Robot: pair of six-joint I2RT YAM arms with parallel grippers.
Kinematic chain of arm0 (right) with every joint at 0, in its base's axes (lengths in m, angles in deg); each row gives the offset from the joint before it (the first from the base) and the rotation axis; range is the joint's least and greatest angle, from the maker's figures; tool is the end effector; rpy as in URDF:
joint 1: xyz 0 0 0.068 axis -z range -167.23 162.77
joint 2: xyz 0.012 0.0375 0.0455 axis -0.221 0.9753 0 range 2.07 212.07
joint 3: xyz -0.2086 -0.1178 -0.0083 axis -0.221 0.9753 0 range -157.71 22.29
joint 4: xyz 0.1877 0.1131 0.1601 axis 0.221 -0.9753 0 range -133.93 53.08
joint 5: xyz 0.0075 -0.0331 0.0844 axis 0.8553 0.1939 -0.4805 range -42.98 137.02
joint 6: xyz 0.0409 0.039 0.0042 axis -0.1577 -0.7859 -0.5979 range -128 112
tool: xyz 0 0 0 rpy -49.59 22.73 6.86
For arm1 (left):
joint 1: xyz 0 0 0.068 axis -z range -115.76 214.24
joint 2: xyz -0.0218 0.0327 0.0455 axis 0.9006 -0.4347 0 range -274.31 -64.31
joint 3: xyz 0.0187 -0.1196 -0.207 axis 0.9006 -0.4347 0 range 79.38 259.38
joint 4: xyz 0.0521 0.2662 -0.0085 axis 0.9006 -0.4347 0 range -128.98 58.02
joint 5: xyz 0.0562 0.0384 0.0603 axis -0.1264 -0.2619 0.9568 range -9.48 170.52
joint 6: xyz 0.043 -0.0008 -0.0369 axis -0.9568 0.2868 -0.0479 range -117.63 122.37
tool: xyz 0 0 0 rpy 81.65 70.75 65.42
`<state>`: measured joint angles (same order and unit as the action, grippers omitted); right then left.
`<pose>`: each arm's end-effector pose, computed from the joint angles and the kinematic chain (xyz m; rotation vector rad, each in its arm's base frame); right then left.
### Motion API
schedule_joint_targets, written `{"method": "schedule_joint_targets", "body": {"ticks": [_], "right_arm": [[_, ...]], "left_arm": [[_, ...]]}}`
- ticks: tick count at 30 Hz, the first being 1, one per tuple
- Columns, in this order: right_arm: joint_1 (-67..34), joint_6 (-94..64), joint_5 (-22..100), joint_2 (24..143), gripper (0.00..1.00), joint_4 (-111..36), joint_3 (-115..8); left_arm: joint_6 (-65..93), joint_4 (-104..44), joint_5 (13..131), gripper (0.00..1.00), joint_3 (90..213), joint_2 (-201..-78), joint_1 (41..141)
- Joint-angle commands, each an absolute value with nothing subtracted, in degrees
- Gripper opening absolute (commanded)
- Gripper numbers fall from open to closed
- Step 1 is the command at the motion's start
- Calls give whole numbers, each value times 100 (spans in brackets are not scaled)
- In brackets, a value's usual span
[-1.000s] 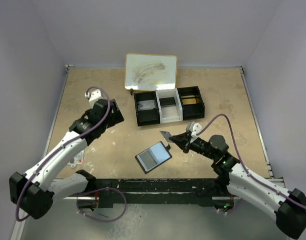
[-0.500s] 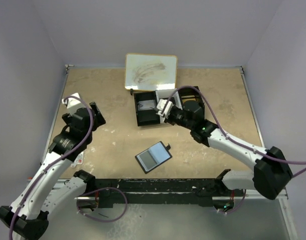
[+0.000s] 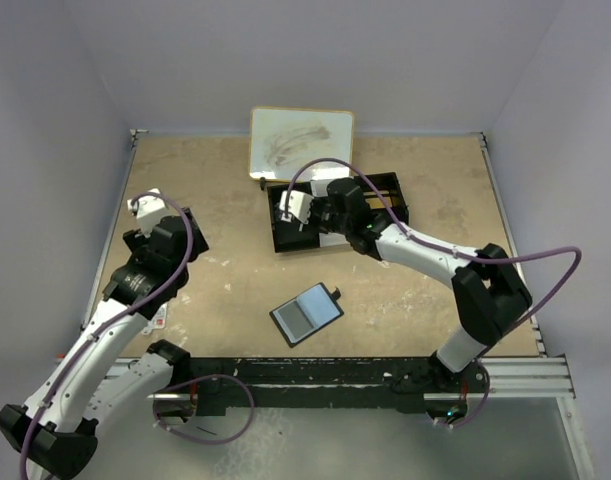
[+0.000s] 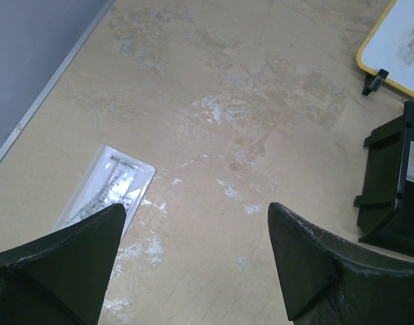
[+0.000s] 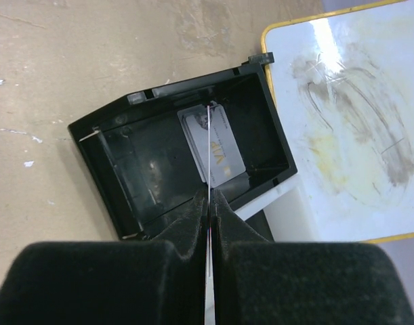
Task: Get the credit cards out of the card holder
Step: Place the credit card in the storage box.
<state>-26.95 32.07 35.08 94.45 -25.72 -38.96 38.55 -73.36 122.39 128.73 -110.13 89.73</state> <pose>0.2911 0.2526 0.2238 -1.3328 1.3758 0.1956 0.1855 -0.0594 0.2903 -0.5628 1.9701 0.1564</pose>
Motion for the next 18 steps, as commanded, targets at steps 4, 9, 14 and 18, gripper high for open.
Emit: {"method": "schedule_joint_targets", "body": {"ticks": [4,9,14,18], "right_arm": [[-2696,3498,3708,9908,0,-2647,-4628],[-2688,3734,3863,10169,0,-2574,-4773],[-2662,3844,3910,10279,0,-2225,-4774],[-2656,3888,3944,10522,0,-2342,-4960]], "left_arm": [[3926,-7459,12749,84,13018,-10757,8945],[3981,-7361,12795,84,12884,-10321,8942],[3986,-7377,12827,85,12885,-10205,8944],[4015,-7420,12864,85,12903,-10243,8944]]}}
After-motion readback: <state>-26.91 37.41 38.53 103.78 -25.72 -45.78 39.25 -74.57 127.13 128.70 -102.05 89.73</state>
